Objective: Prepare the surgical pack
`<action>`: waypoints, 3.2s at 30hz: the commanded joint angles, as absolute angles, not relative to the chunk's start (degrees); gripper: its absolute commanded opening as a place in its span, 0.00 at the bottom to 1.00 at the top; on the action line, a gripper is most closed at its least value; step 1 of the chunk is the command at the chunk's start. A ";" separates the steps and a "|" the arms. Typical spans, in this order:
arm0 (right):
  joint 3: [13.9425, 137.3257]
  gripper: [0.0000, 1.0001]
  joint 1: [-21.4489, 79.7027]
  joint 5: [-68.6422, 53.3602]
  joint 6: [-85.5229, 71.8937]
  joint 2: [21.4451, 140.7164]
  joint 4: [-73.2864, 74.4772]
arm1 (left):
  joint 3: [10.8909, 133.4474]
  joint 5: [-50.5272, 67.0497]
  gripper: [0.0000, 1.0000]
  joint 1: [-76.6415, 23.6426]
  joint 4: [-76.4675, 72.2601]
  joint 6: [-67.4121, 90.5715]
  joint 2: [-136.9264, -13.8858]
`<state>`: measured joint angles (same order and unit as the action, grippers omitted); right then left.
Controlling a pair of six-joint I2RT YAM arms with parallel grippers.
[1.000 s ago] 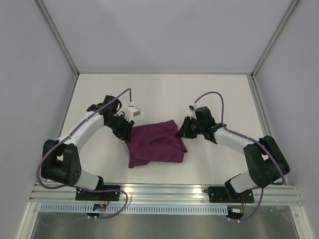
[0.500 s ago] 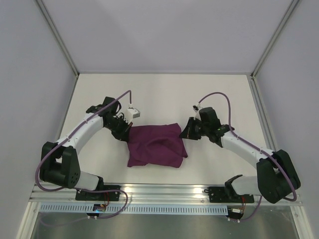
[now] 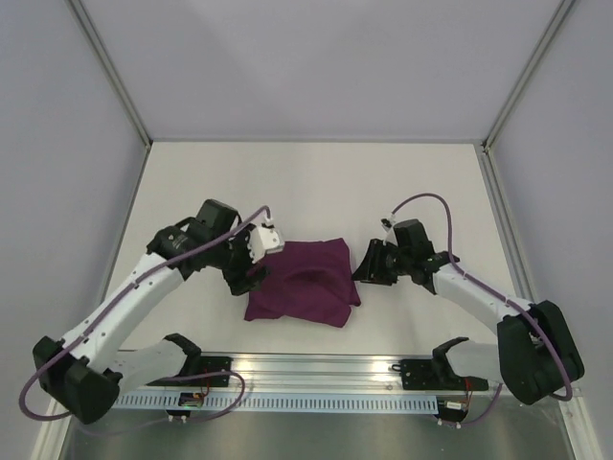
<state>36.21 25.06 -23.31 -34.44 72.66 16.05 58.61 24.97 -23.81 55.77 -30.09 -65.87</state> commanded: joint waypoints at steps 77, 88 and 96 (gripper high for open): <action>33.30 0.41 23.03 -21.19 -35.07 64.62 15.29 | 66.10 15.12 0.82 -61.55 51.24 -30.25 -72.60; 33.22 0.64 28.03 -24.08 -34.80 71.44 6.08 | 48.71 1.50 1.00 -51.77 43.78 -27.33 -64.42; 32.61 0.45 28.39 -22.32 -35.94 76.99 2.82 | 41.76 -2.98 1.00 -51.24 36.04 -27.33 -70.22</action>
<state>32.32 28.27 -23.22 -35.62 75.88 7.01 43.94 0.71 -51.44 42.13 -28.40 -68.36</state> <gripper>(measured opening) 0.482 0.997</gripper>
